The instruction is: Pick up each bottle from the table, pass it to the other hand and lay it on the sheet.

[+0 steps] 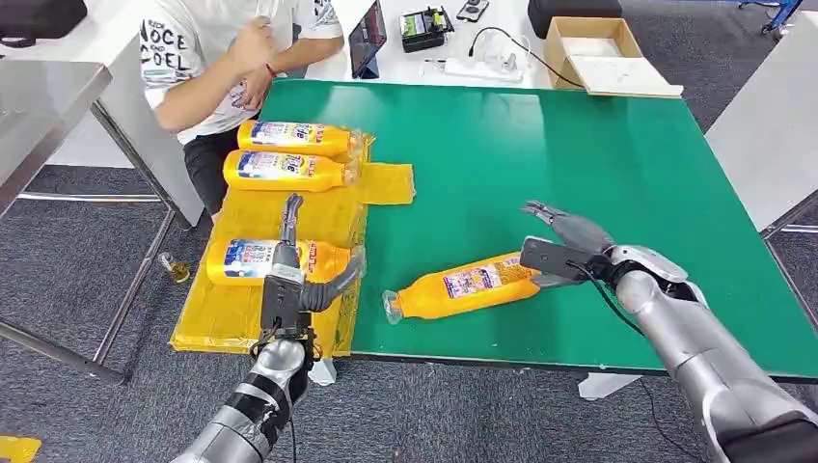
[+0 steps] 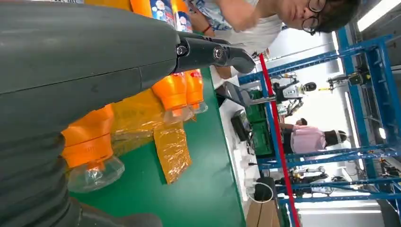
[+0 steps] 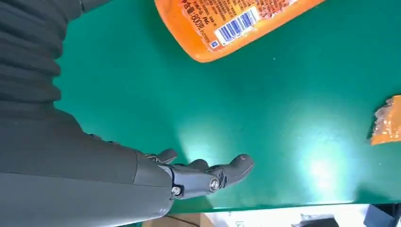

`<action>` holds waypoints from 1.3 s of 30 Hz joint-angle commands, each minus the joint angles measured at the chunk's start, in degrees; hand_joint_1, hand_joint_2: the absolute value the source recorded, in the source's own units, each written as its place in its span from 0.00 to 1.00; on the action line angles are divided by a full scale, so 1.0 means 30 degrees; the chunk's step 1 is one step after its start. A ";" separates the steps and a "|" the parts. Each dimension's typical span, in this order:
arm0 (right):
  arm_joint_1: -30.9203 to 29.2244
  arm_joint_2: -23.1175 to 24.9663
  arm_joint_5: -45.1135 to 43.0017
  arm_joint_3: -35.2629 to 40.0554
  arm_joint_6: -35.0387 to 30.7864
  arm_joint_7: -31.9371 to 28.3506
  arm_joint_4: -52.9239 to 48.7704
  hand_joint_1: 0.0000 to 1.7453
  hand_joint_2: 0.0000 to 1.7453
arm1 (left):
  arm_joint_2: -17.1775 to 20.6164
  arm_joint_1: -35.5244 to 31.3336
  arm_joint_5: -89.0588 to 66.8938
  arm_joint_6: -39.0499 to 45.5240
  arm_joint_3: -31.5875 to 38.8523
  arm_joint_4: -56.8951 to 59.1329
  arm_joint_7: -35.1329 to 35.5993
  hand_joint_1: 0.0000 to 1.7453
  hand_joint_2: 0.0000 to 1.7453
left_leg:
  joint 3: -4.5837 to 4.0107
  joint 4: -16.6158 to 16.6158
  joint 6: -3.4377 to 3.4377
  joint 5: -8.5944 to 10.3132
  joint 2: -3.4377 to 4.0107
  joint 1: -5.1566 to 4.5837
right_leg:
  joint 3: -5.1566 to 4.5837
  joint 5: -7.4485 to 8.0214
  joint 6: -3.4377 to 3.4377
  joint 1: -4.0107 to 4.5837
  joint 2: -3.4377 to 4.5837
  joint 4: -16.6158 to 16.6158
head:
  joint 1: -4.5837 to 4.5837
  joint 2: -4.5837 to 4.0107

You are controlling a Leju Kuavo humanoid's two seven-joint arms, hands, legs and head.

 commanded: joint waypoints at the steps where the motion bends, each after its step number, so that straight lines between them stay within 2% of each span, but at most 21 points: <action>1: -0.1378 0.2601 0.0641 0.2233 -0.0201 -0.0927 0.3286 0.00 1.00 | -0.0049 -0.1127 -0.0090 -0.0417 0.0110 0.1436 -0.0598 0.00 1.00 | 0.0129 -0.0016 0.0033 -0.0053 0.0136 -0.0002 | 0.0095 -0.0019 -0.0072 0.0021 0.0076 -0.0018 | 0.0000 0.0000; 7: -0.1325 0.5461 0.0811 0.3305 -0.1045 -0.1763 0.5594 0.00 1.00 | -0.0339 -0.1729 -0.0082 -0.0611 -0.0108 0.2157 -0.0598 0.00 1.00 | 0.0084 -0.0021 0.0009 -0.0025 0.0131 0.0013 | 0.0042 0.0005 -0.0049 0.0032 0.0087 -0.0016 | 0.0000 0.0000; 10: -0.1317 0.6149 0.0871 0.3590 -0.1168 -0.1826 0.6017 0.00 1.00 | -0.0432 -0.1856 -0.0091 -0.0629 -0.0183 0.2324 -0.0598 0.00 1.00 | 0.0150 -0.0038 0.0018 -0.0042 0.0169 0.0025 | 0.0087 -0.0007 -0.0077 0.0053 0.0101 -0.0030 | 0.0000 0.0000; 13: -0.0898 0.6907 0.1046 0.3923 -0.1421 -0.1706 0.6366 0.00 1.00 | -0.0561 -0.2001 -0.0111 -0.0720 -0.0271 0.2543 -0.0598 0.00 1.00 | 0.0059 -0.0015 0.0001 -0.0008 0.0069 0.0038 | 0.0025 -0.0005 -0.0028 0.0044 0.0044 -0.0007 | 0.0007 0.0000; 14: -0.0830 0.7076 0.1090 0.4013 -0.1463 -0.1674 0.6602 0.00 1.00 | -0.0591 -0.2028 -0.0096 -0.0773 -0.0309 0.2574 -0.0598 0.00 1.00 | 0.0159 -0.0032 0.0028 -0.0047 0.0136 0.0042 | 0.0114 -0.0023 -0.0066 0.0063 0.0075 -0.0035 | -0.0007 0.0000; 15: -0.0610 0.7260 0.1113 0.4086 -0.1584 -0.1644 0.6776 0.00 1.00 | -0.0625 -0.2042 -0.0074 -0.0789 -0.0324 0.2596 -0.0598 0.00 1.00 | 0.0084 -0.0017 0.0009 -0.0019 0.0078 0.0037 | 0.0054 -0.0014 -0.0037 0.0047 0.0041 -0.0012 | 0.0007 0.0000; 24: -0.0630 0.7491 0.1070 0.4362 -0.1709 -0.2045 0.7514 0.00 1.00 | -0.0623 -0.2125 0.0100 -0.0759 -0.0530 0.2710 -0.0598 0.00 1.00 | 0.0062 -0.0014 0.0006 -0.0007 0.0040 0.0021 | 0.0036 -0.0016 -0.0041 0.0034 0.0003 -0.0004 | 0.0007 0.0000; 26: -0.0630 0.7491 0.1070 0.4362 -0.1709 -0.2045 0.7514 0.00 1.00 | -0.0623 -0.2125 0.0100 -0.0759 -0.0530 0.2710 -0.0598 0.00 1.00 | 0.0145 -0.0032 0.0027 -0.0030 0.0079 0.0028 | 0.0116 -0.0029 -0.0075 0.0054 0.0011 -0.0031 | 0.0007 0.0000; 27: -0.0630 0.7491 0.1070 0.4362 -0.1709 -0.2045 0.7514 0.00 1.00 | -0.0623 -0.2125 0.0100 -0.0759 -0.0530 0.2710 -0.0598 0.00 1.00 | 0.0068 -0.0018 0.0010 -0.0007 0.0047 0.0024 | 0.0042 -0.0014 -0.0041 0.0037 0.0006 -0.0011 | 0.0007 0.0000; 39: -0.0829 0.7352 0.1085 0.4427 -0.1517 -0.2043 0.7583 0.00 1.00 | -0.0615 -0.2137 0.0152 -0.0755 -0.0536 0.2747 -0.0598 0.00 1.00 | 0.0086 -0.0018 0.0015 -0.0013 0.0046 0.0026 | 0.0061 -0.0022 -0.0052 0.0041 -0.0003 -0.0012 | 0.0007 0.0000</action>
